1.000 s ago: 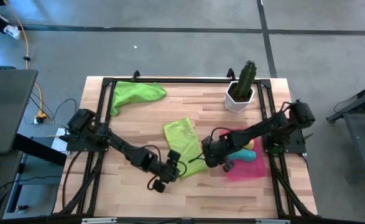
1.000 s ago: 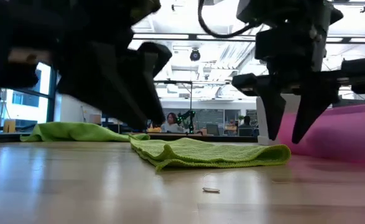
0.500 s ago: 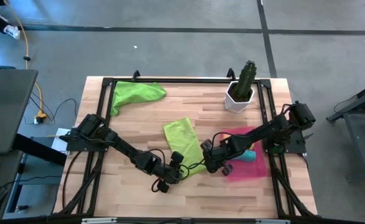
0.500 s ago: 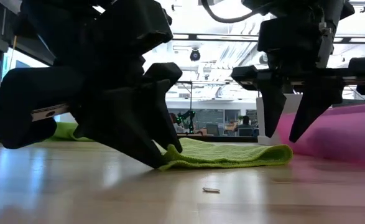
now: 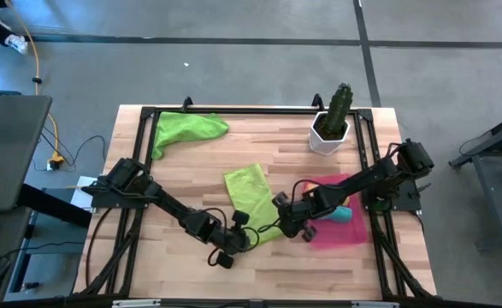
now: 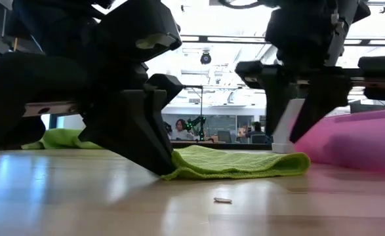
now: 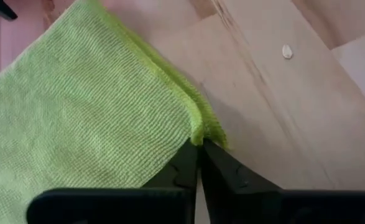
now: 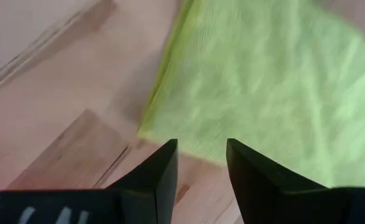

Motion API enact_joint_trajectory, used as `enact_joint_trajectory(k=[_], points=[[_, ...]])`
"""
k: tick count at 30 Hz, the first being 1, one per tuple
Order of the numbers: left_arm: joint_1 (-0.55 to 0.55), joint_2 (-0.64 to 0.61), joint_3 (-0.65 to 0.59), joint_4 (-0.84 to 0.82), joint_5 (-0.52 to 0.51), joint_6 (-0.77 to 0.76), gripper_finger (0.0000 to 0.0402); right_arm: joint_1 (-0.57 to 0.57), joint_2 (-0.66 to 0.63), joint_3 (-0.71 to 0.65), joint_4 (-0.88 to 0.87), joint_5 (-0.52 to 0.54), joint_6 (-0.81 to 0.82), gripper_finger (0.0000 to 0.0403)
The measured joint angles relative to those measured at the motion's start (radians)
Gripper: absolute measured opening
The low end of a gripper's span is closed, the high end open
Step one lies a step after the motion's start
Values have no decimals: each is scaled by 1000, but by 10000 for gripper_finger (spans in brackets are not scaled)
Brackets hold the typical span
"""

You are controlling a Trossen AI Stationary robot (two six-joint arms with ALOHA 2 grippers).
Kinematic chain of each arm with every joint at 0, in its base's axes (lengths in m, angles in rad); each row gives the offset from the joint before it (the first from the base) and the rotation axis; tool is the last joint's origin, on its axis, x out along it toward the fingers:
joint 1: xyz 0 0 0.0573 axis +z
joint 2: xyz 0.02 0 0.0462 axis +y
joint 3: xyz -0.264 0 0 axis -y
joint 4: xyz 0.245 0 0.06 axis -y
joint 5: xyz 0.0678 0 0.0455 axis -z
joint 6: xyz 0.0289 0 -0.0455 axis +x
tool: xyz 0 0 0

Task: Roll microfiber towels into tight, uniform cylinder then place into a basket
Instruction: Roll the bottom light green microfiber towel

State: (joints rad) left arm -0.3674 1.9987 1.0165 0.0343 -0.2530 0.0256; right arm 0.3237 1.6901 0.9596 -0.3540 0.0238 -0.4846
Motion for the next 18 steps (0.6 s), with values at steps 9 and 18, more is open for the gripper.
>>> enact_joint_trajectory(k=[9, 18], points=[[-13, -11, 3, -97, -11, -16, 9, -3, 37, 0, 162, -26, -151, 129], [-18, -20, 5, -141, 16, -70, 4, -3, 106, 0, 146, -78, -253, 129]])
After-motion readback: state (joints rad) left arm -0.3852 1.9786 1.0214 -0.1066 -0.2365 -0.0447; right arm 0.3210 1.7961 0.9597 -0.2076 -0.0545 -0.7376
